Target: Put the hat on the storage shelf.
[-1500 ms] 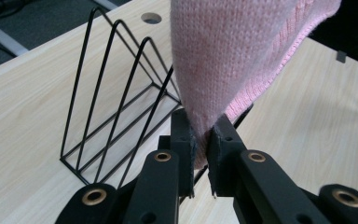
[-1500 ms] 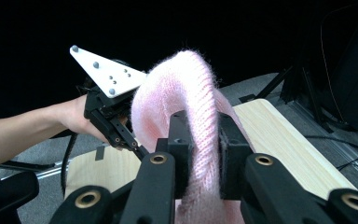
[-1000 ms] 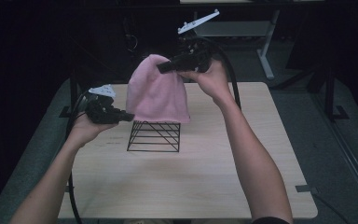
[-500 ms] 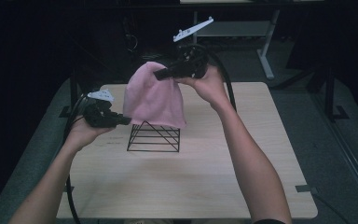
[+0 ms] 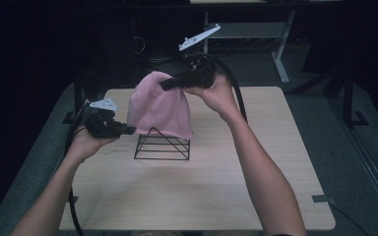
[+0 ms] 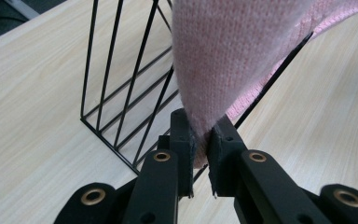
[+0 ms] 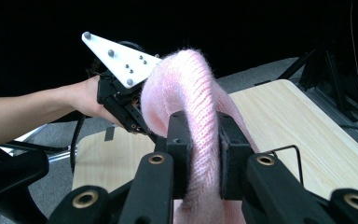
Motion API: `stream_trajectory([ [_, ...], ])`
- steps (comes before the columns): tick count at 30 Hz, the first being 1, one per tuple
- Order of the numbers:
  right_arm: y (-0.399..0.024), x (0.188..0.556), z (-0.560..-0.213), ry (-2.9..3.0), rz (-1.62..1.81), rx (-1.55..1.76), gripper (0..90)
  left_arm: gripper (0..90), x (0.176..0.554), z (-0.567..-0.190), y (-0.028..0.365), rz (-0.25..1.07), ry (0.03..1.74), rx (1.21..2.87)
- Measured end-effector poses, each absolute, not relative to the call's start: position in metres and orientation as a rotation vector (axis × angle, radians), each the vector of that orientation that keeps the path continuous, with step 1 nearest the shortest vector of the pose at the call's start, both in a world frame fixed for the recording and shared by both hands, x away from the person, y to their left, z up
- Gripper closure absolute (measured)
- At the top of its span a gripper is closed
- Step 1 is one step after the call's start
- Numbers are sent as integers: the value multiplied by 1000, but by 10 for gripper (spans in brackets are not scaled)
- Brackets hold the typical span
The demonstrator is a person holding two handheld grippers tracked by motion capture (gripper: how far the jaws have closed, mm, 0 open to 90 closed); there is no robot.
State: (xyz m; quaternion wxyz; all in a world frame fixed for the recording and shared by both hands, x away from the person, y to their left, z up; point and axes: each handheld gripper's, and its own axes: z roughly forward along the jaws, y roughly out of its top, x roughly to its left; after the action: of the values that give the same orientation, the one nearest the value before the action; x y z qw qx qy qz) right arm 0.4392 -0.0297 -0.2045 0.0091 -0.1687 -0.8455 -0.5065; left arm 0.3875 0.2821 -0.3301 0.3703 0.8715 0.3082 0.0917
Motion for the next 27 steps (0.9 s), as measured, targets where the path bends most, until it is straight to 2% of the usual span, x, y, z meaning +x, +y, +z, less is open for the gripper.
stream_trajectory([
  [27, -16, 438, -235, -2647, -1475, -491, 773, 820, 385, -362, 287, 196, 810, 2303],
])
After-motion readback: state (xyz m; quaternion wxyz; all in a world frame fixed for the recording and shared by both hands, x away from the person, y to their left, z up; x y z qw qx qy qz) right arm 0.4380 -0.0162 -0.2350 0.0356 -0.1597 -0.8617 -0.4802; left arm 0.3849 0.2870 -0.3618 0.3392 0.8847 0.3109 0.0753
